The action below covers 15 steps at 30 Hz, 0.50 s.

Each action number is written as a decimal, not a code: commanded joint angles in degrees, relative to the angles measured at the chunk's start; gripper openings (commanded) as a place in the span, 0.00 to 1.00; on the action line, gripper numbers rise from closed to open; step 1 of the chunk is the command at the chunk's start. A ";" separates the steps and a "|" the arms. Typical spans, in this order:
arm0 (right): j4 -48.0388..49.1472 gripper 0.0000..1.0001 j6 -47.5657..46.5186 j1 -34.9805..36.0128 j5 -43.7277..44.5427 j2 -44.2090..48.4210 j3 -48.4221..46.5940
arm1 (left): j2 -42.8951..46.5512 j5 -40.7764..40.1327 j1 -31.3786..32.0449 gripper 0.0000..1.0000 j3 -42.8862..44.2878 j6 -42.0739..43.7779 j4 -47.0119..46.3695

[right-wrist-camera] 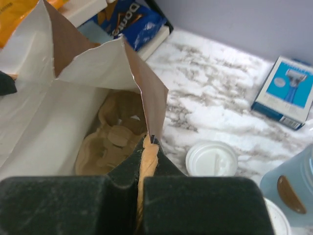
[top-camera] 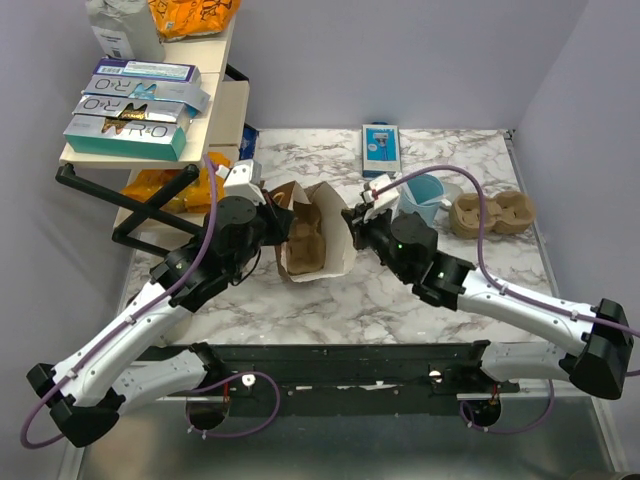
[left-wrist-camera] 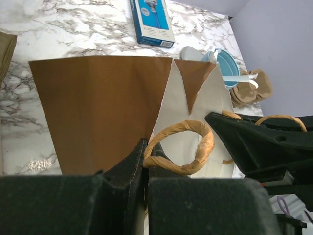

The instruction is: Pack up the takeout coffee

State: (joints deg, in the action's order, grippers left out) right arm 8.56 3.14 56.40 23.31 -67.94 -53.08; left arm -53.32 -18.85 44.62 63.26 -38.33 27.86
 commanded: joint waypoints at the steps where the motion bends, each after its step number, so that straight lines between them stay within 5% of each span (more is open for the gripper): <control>1: 24.55 0.01 -9.73 1.69 4.03 1.32 8.74 | 0.58 2.24 -0.24 0.03 -2.61 3.08 -3.77; 7: 36.34 0.01 -14.90 6.78 8.13 2.11 17.47 | 4.45 7.07 -0.24 0.03 -9.64 3.17 -6.24; 15: 39.78 0.01 -18.95 11.71 9.82 6.33 23.19 | 9.90 12.96 -0.06 0.03 -15.71 2.47 -9.22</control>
State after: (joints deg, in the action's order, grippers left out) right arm 40.47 -12.80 66.54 30.46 -64.49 -31.64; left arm -45.82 -9.43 44.75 51.18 -36.53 19.11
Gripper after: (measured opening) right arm 0.024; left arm 0.093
